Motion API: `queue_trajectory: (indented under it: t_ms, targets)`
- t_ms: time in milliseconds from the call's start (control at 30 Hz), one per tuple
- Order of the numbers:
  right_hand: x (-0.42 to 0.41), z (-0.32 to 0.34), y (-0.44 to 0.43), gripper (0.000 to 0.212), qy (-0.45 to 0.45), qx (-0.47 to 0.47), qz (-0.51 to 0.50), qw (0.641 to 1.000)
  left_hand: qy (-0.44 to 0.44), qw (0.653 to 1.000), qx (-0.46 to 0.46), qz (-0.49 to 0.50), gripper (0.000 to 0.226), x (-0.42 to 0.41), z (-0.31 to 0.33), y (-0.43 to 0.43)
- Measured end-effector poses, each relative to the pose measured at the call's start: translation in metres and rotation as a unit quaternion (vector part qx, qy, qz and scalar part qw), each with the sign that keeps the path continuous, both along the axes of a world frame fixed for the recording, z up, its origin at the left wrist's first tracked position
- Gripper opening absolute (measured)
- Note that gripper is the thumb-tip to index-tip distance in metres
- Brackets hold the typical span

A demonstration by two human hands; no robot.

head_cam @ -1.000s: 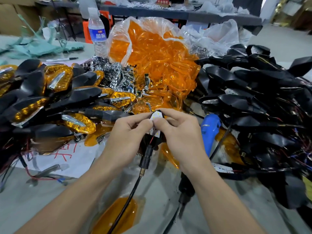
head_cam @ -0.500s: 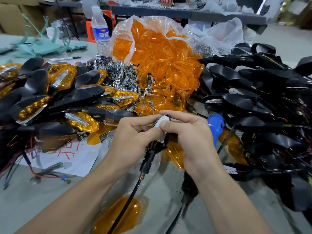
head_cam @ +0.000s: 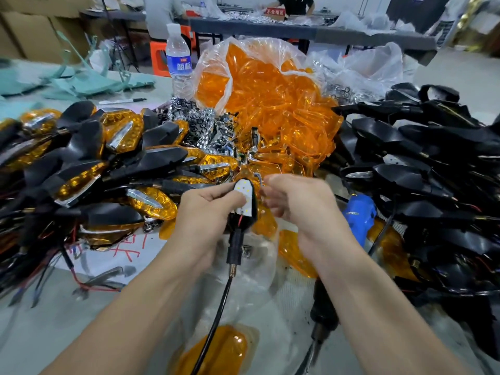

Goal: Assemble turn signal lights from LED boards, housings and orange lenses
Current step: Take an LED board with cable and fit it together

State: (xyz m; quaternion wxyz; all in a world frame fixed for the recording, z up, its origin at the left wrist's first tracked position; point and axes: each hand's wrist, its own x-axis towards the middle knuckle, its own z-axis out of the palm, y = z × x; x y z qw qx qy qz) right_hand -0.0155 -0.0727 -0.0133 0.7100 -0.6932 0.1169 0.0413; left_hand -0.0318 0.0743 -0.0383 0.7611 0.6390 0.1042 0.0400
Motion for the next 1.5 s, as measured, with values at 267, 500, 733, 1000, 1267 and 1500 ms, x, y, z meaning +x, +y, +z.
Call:
queue_trajectory:
  t_ms: [267, 500, 733, 1000, 1267, 1500]
  targets:
    - [0.081, 0.042, 0.047, 0.026, -0.138, -0.231, 0.106, 0.957, 0.032, 0.996, -0.033, 0.081, 0.019, 0.014, 0.0, 0.015]
    - [0.149, 0.035, 0.114, 0.051, -0.19, -0.46, 0.257, 0.829, 0.007, 0.997, -0.009, 0.072, 0.025, 0.013, 0.002, 0.015]
    - [0.175, 0.017, 0.134, 0.054, -0.247, -0.58, 0.231, 0.741, -0.012, 0.999, 0.023, 0.031, 0.032, 0.011, -0.003, 0.016]
    - [0.139, 0.031, 0.085, 0.025, -0.262, -0.391, 0.056, 0.88, -0.008, 0.999, 0.036, 0.033, 0.034, 0.013, -0.006, 0.014]
    - [0.006, 0.036, -0.017, 0.017, -0.188, -0.054, 0.071, 0.978, -0.021, 0.998, 0.056, -0.003, 0.026, 0.006, -0.006, 0.002]
    - [-0.039, -0.001, -0.029, 0.022, -0.185, -0.116, 0.051, 0.975, -0.052, 0.995, 0.084, -0.009, 0.019, -0.003, -0.004, -0.011]
